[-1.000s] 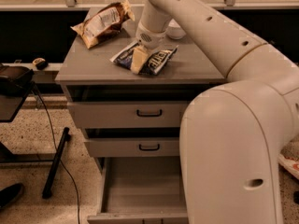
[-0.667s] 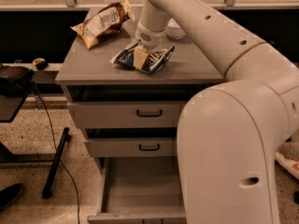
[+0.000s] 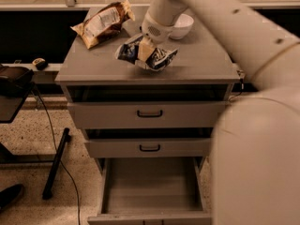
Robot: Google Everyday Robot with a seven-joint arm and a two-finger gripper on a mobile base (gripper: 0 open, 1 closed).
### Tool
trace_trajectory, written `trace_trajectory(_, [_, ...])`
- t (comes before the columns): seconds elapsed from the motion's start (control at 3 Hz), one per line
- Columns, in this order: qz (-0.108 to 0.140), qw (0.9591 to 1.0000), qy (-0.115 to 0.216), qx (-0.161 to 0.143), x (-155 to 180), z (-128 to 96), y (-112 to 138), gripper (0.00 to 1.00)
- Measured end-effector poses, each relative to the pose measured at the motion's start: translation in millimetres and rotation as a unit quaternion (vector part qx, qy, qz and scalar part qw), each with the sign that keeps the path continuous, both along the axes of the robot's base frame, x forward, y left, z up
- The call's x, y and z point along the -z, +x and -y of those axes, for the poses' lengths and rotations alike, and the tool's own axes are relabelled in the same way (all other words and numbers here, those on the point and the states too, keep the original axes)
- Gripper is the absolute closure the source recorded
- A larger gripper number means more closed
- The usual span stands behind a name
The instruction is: Place blue chip bag into bottom drawer
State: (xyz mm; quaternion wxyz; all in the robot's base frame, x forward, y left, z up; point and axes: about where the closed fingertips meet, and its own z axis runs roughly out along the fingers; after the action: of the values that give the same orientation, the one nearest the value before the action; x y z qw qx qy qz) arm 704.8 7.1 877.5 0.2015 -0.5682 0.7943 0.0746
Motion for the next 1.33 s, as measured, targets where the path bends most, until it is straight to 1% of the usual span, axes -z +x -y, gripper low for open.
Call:
trace_trajectory(0.33, [0.092, 0.9890, 0.080, -0.084, -74, -10, -67, 1.00])
trace_trajectory(0.67, [0.171, 0.9612, 0.150, -0.157, -130, -45, -150, 1.00])
trace_trajectory(1.0, [0.177, 0.9582, 0.118, -0.192, -65, -6, -193, 1.00])
trace_trajectory(1.33, [0.176, 0.9552, 0.117, -0.207, -58, -11, -194, 1.00])
